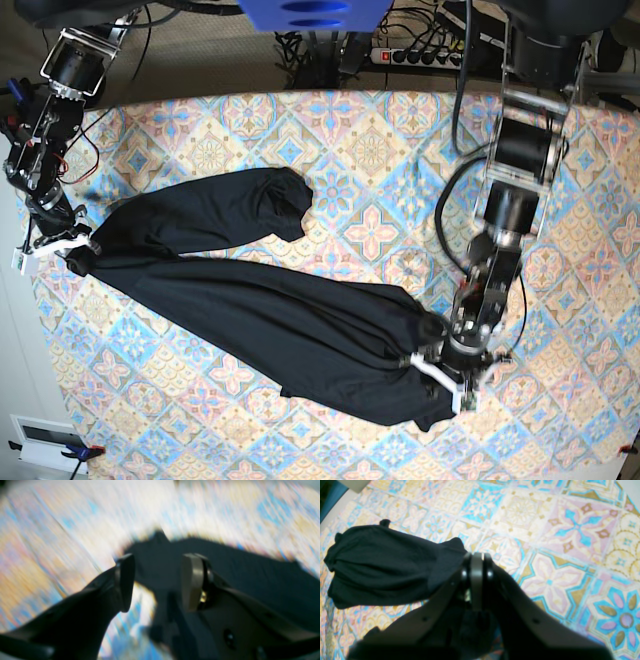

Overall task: Layout the t-shirt on the table in an organized manner, then fold the t-shirt properly
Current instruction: 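Drag the held shirt edge with the left gripper away from the right gripper, then pull the held fabric with the left gripper back toward the shirt's collar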

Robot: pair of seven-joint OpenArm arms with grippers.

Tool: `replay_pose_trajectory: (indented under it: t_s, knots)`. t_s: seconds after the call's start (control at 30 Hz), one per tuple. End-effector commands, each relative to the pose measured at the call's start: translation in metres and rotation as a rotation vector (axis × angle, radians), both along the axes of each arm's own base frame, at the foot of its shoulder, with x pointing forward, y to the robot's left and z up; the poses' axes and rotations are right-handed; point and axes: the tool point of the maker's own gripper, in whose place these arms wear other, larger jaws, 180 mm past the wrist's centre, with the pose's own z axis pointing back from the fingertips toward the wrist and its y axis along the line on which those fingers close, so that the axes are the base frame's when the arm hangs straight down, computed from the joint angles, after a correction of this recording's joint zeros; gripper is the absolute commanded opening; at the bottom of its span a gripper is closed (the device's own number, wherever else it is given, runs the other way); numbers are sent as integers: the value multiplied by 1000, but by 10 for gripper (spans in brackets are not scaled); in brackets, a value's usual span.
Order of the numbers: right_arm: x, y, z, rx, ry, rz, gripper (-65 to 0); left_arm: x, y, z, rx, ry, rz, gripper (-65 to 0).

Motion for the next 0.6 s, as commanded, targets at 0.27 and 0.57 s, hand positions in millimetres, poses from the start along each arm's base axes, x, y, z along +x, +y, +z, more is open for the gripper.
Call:
replay_pose_trajectory:
  t_s: [0.27,0.57]
  knots:
    - [8,-6,22,-21,-68,0,-650,-59,16,-61,-366,184,137,-355]
    - [8,-6,22,-20,-64,3,-650,-79,-19,-93,-476,257,154,-355]
